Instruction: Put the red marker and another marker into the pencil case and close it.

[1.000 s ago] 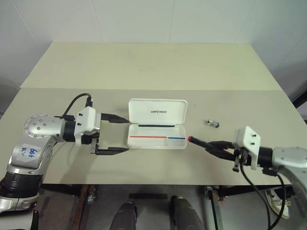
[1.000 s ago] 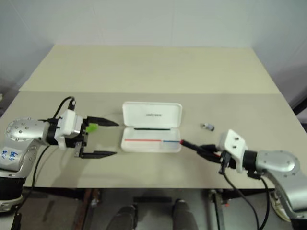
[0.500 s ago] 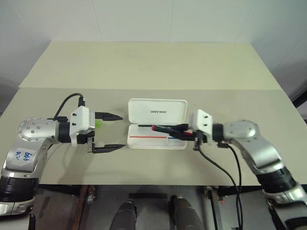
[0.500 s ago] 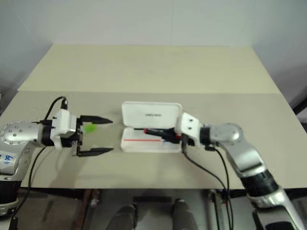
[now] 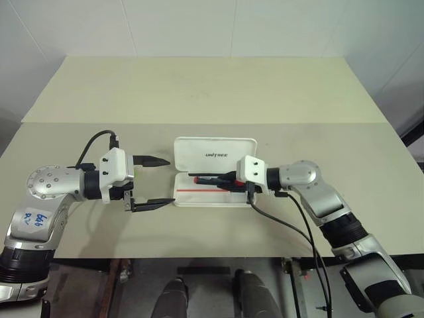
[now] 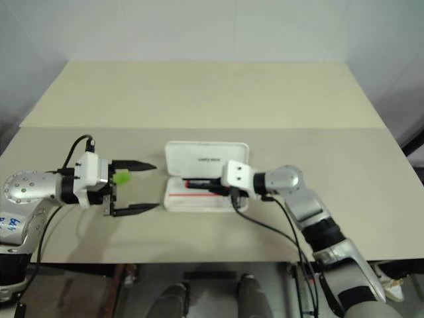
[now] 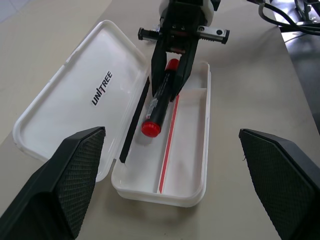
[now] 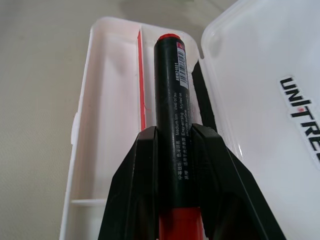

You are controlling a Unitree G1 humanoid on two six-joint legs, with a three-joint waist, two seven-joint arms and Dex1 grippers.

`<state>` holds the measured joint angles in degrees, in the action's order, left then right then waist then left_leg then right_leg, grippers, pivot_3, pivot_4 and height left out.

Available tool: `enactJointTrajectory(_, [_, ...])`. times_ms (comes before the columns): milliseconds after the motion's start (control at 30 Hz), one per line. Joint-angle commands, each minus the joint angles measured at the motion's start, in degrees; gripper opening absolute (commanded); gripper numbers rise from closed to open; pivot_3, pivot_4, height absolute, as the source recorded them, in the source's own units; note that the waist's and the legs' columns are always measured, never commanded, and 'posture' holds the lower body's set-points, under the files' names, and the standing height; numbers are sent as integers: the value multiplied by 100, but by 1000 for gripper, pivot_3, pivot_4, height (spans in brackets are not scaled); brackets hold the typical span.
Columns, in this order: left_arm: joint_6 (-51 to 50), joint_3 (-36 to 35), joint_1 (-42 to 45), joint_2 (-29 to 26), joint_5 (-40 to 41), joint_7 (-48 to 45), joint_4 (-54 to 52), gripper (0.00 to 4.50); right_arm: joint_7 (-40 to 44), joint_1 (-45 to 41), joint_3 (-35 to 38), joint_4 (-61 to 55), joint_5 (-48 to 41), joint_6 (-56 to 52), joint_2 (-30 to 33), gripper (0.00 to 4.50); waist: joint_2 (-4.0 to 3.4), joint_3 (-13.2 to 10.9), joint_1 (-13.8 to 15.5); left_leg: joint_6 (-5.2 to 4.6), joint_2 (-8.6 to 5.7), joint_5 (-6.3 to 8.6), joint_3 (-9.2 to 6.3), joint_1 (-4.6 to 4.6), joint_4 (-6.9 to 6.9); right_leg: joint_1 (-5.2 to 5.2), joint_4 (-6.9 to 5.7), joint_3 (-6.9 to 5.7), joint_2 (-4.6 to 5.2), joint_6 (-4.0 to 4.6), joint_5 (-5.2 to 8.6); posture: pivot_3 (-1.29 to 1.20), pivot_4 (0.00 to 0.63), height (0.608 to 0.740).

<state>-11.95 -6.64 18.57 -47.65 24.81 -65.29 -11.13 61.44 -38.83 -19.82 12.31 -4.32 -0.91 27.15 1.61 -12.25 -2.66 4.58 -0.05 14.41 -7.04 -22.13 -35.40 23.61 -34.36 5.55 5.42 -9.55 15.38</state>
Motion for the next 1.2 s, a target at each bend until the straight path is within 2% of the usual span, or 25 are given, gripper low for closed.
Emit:
enactJointTrajectory(33, [8,-9,87,44,48,83,-210,4500,77,-171,-33,169,111,355,-144,592,0,0,-29,0,0,0,0,1,0,0,-2,0,0,0,0,0,150,740])
enactJointTrajectory(133, [9,47,122,89,40,113,-212,4500,6,-279,-3,497,249,547,-269,592,0,0,-48,0,0,0,-1,3,0,-1,-4,0,0,0,0,0,150,740])
enactJointTrajectory(367, [17,100,195,135,26,124,-174,4500,-91,-328,160,619,242,721,-431,2933,0,0,-57,1,0,-1,-1,4,1,1,-7,0,0,2,1,0,150,740])
enactJointTrajectory(733, [12,115,248,141,47,92,-139,4500,-109,-5,614,-1235,-573,-489,-293,2933,-1,0,-51,1,0,-1,-3,4,2,3,-12,0,0,3,3,0,150,740])
enactJointTrajectory(833, [1,55,191,125,57,122,-149,4500,-310,335,1057,-2230,-1101,-1222,-119,3523,0,0,-40,1,0,-1,-3,3,1,3,-12,0,0,3,3,0,150,740])
enactJointTrajectory(933, [0,-64,71,80,51,180,-173,4500,-506,778,1584,-3182,-1648,-1927,199,4492,0,0,0,1,-1,-1,-6,-1,3,3,-10,0,1,2,6,0,150,740])
enactJointTrajectory(1200, [-5,-816,-499,-77,5,539,86,4500,-937,1610,2598,-4266,-2332,-2838,988,4492,0,0,1,0,2,0,-2,5,10,2,-6,0,0,8,8,0,150,740])
